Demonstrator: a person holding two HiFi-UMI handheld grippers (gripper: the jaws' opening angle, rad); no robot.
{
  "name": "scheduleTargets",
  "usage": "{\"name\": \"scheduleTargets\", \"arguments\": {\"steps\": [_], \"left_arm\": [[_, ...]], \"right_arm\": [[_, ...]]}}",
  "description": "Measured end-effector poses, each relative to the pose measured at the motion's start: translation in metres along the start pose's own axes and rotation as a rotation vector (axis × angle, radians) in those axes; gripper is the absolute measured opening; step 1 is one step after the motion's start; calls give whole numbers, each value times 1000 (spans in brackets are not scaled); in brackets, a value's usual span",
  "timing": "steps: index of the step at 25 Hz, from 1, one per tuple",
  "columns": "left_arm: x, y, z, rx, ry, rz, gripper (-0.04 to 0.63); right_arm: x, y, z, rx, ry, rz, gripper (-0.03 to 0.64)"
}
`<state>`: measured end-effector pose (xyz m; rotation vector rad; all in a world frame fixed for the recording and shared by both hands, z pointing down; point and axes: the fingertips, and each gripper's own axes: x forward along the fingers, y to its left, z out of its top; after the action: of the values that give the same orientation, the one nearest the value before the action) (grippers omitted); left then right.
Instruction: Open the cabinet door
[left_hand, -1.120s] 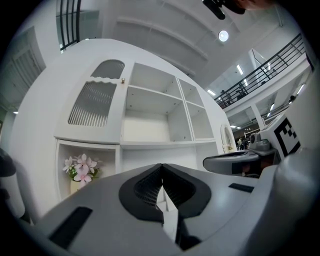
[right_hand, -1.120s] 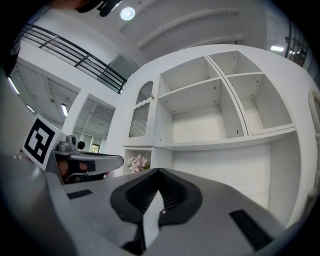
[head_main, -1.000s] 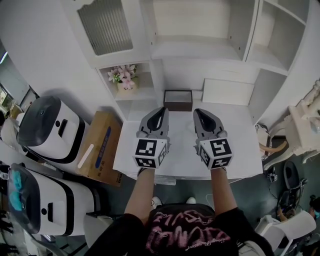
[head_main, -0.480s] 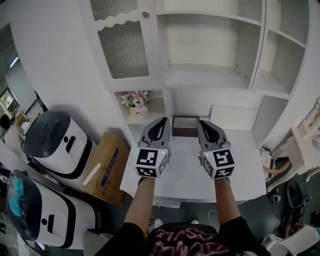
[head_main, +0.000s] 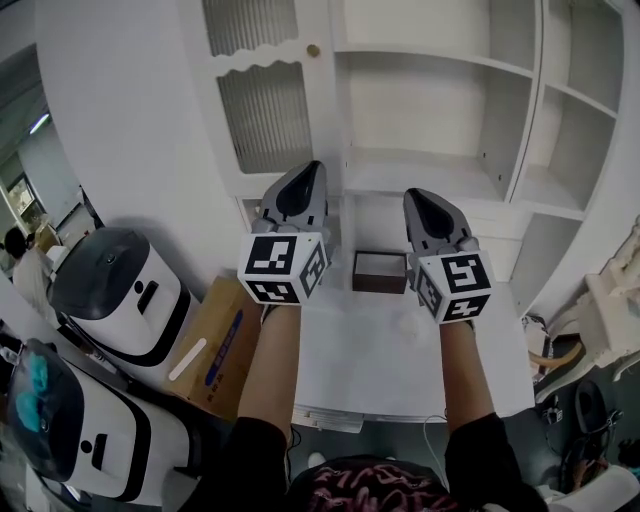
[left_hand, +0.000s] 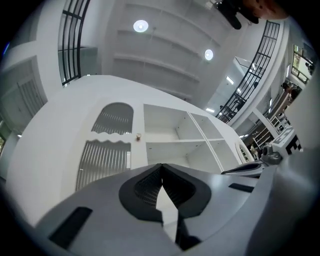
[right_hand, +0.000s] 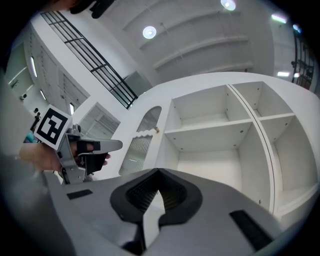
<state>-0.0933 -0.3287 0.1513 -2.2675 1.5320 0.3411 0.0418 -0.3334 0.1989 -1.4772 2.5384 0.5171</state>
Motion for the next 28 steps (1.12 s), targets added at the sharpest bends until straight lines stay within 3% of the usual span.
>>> {"name": "scheduleTargets", "arguments": {"steps": [12,22,27,28], "left_arm": [[17,-1,35,75,-76,-17,15],[34,3,36,103,-73,-37,15],[58,27,50,172,-60,-12,18],[67,32,53,174,-57,-10,63]], "right_arm": [[24,-3,56,-60,-103,-10,14],[32,-8,53,-49,-100,-15,15],[36,-14,47,-65,-83,-31,14],[36,-18,45,-65,-82,-34,14]]}}
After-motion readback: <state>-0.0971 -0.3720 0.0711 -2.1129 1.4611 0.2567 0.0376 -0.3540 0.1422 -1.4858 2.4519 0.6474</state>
